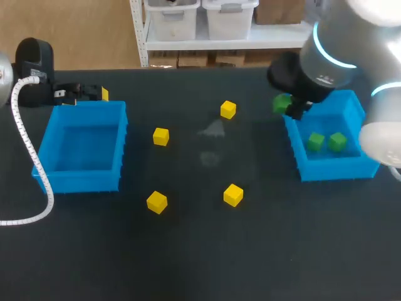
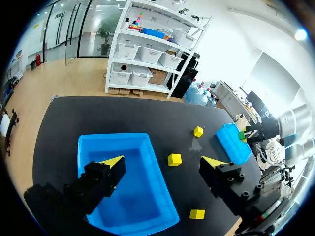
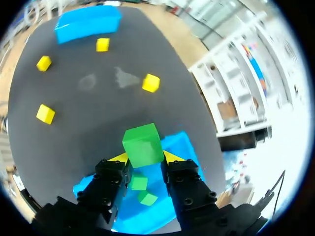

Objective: Put the green cubes in the right bin and the yellow cubes in the left bin.

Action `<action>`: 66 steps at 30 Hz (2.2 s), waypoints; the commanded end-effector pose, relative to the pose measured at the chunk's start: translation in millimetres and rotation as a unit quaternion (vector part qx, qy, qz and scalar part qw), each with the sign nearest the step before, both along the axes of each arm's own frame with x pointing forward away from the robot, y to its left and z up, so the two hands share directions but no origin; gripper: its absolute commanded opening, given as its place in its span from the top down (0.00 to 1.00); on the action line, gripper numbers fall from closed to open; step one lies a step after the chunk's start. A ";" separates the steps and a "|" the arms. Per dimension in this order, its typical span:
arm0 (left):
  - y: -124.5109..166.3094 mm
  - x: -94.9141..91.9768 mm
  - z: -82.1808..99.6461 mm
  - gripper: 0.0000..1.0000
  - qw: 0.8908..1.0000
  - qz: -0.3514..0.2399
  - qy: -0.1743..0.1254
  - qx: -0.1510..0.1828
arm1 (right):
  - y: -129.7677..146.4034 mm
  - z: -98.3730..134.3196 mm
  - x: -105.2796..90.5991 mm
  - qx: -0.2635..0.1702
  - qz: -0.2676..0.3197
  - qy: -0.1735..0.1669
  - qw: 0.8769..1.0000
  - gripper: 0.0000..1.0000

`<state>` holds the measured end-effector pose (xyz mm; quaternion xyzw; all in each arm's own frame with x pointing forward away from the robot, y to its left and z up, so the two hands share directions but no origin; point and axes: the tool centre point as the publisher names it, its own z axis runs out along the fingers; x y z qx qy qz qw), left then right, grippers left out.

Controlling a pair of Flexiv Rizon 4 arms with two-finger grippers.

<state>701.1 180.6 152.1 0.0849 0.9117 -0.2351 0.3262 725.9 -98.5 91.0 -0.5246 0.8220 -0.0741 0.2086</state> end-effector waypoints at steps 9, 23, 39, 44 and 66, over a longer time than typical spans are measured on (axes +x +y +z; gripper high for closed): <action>2.3 -0.6 -1.7 0.00 1.000 -0.003 -0.003 -0.005 | -61.5 -25.8 5.9 0.062 -0.252 -0.026 0.965 1.00; 2.3 -0.6 -1.7 0.00 1.000 -0.003 -0.003 -0.005 | -81.7 -37.2 4.6 0.080 -0.324 -0.027 0.942 1.00; 2.3 -0.6 -1.7 0.00 1.000 -0.003 -0.003 -0.005 | -87.0 -39.3 5.5 0.083 -0.352 -0.036 0.932 0.00; 2.3 -0.6 -1.7 0.00 1.000 -0.003 -0.003 -0.005 | -87.0 -39.3 5.5 0.083 -0.352 -0.036 0.932 0.00; 2.3 -0.6 -1.7 0.00 1.000 -0.003 -0.003 -0.005 | -87.0 -39.3 5.5 0.083 -0.352 -0.036 0.932 0.00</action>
